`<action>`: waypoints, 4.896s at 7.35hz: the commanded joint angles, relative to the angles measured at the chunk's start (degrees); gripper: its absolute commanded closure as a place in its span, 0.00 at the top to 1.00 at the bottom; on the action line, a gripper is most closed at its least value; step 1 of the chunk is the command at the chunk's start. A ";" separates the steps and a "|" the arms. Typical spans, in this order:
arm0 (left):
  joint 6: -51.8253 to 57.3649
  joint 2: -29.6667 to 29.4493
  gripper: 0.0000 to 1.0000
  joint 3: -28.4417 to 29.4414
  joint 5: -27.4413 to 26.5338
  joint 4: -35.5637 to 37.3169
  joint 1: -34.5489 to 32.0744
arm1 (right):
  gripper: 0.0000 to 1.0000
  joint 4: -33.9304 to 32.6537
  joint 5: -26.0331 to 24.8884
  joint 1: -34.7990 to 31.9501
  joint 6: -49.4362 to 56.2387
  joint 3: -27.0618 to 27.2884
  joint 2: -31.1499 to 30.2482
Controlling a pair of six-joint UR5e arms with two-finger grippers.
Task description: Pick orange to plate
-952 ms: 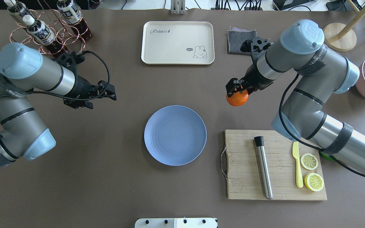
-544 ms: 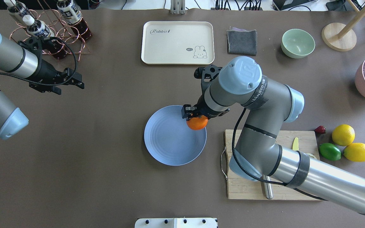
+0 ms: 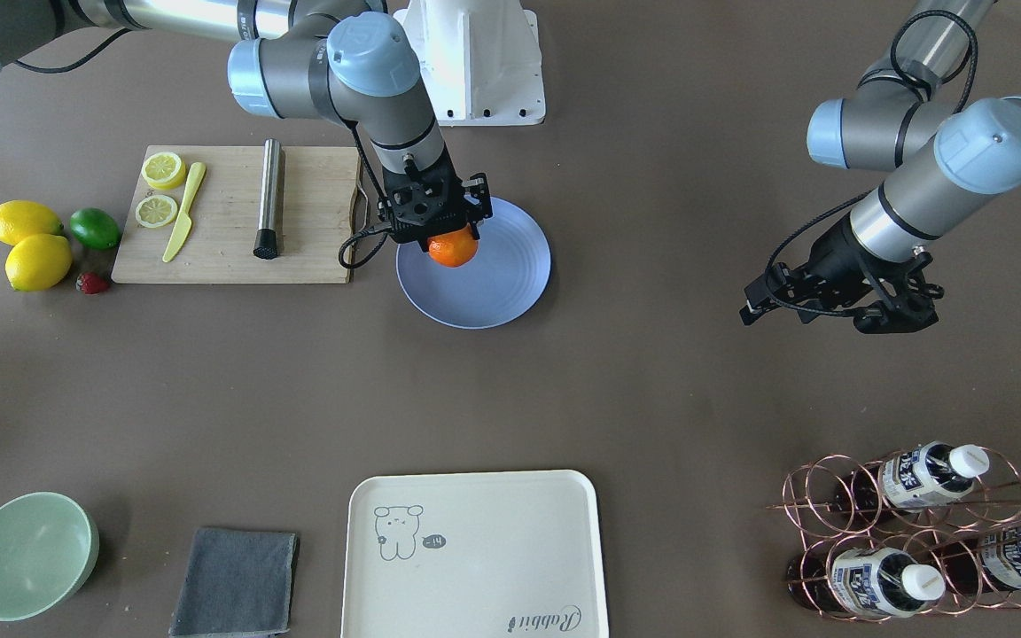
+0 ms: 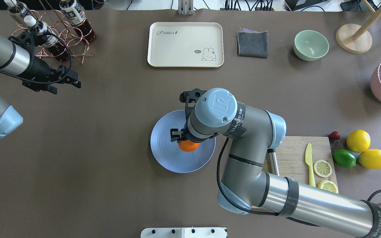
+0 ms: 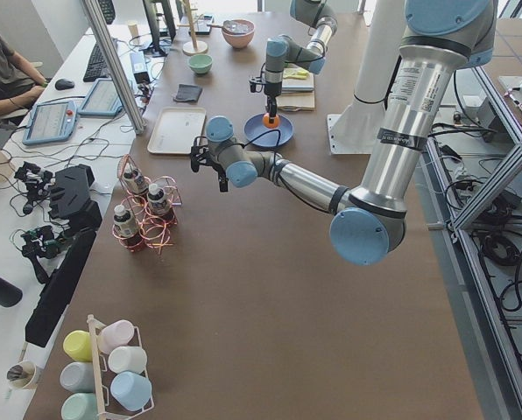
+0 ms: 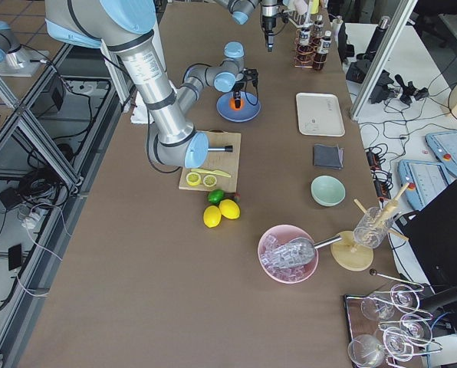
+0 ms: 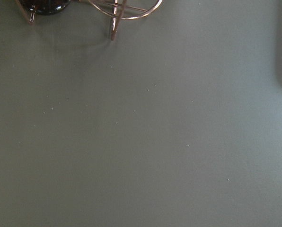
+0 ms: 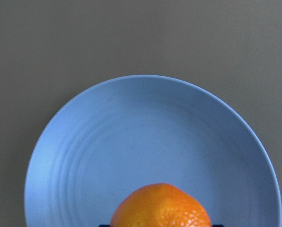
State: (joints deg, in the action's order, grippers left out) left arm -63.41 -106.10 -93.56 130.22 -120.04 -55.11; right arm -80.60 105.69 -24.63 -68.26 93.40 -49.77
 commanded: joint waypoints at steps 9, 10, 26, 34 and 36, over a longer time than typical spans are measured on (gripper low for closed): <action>0.13 0.02 0.97 0.22 -0.14 -0.29 -0.17 | 1.00 0.28 0.12 -1.63 0.23 -2.37 1.78; 3.70 1.23 0.97 0.48 0.03 0.07 -1.82 | 1.00 -0.42 5.09 -6.17 0.75 1.39 -1.44; 67.02 13.20 0.97 6.37 3.64 31.00 -33.57 | 1.00 -15.55 26.23 -61.24 72.65 2.40 -39.71; 67.02 13.81 0.97 4.00 3.81 30.39 -34.27 | 1.00 -15.99 26.49 -61.15 76.96 1.08 -40.50; 67.28 14.86 0.97 2.95 3.72 29.35 -34.27 | 1.00 -15.99 26.58 -61.15 76.96 0.99 -40.50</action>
State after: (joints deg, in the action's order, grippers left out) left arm 3.80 -91.97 -90.22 133.98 -89.87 -89.33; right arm -96.59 132.18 -85.78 8.67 94.39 -90.26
